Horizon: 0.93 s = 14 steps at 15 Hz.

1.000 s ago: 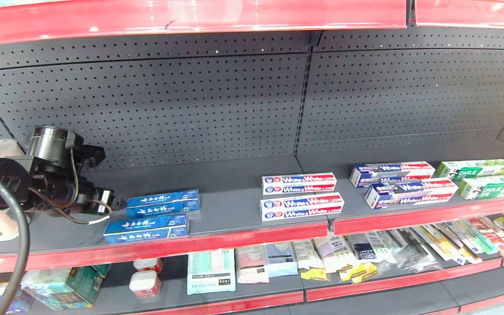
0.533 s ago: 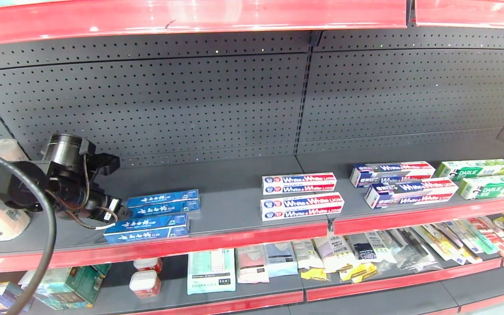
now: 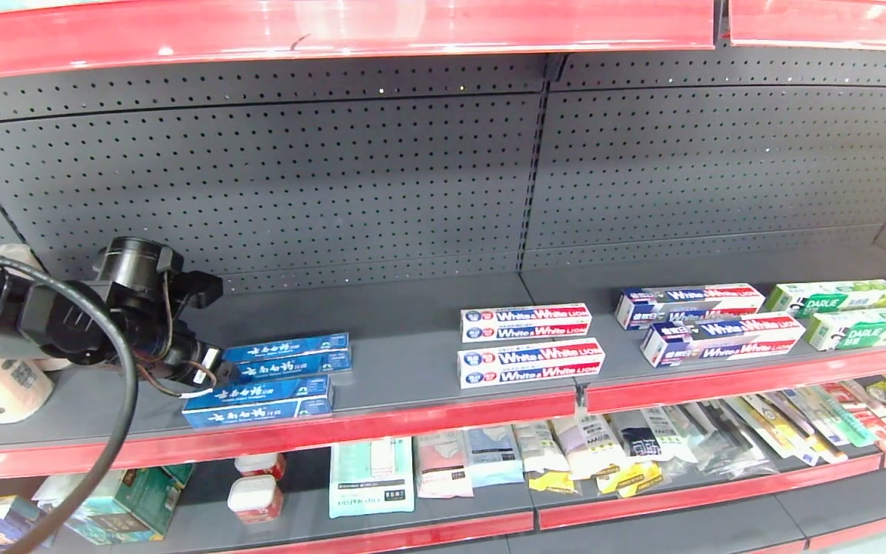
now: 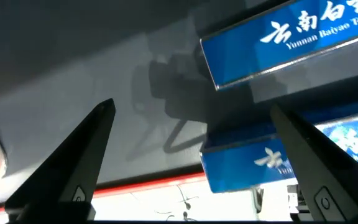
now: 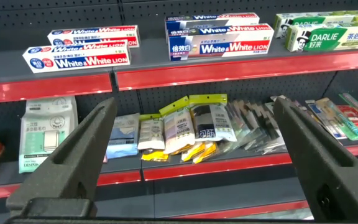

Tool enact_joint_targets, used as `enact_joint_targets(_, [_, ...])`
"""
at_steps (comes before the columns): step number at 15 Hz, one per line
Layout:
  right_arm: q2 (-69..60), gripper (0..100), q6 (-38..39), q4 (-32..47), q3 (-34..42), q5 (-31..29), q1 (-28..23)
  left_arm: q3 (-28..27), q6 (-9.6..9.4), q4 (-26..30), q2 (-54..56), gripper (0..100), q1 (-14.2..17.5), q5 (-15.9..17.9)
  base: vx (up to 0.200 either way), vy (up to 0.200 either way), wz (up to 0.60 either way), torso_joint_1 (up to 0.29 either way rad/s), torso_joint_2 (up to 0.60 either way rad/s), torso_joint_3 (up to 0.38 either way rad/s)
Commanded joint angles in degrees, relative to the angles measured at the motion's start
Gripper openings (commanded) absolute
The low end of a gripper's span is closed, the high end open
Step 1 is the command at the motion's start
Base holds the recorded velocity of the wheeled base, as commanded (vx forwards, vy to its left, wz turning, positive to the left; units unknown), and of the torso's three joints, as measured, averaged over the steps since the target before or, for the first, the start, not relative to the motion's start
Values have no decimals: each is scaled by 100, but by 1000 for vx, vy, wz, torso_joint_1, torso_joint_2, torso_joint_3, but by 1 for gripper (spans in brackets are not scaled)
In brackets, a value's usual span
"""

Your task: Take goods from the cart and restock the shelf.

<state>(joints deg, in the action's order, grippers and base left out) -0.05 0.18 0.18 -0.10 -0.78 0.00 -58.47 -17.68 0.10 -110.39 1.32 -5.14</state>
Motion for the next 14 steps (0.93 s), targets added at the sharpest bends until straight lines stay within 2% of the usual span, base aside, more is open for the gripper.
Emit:
enact_joint_targets(1, [5,100,-1,-1,1,-1,0,-42,-34,-1,-132,100,0,-4,0,0,0,0,0,0])
enact_joint_targets(6, [5,100,-1,-1,1,-1,0,-191,-69,-1,-326,100,18,-4,0,0,0,0,0,0])
enact_joint_targets(7, [14,100,-1,-1,1,-1,0,-244,-131,-1,-387,100,18,-4,0,0,0,0,0,0])
enact_joint_targets(14, [14,100,-1,-1,1,-1,0,-490,-131,-1,-677,100,18,-4,0,0,0,0,0,0])
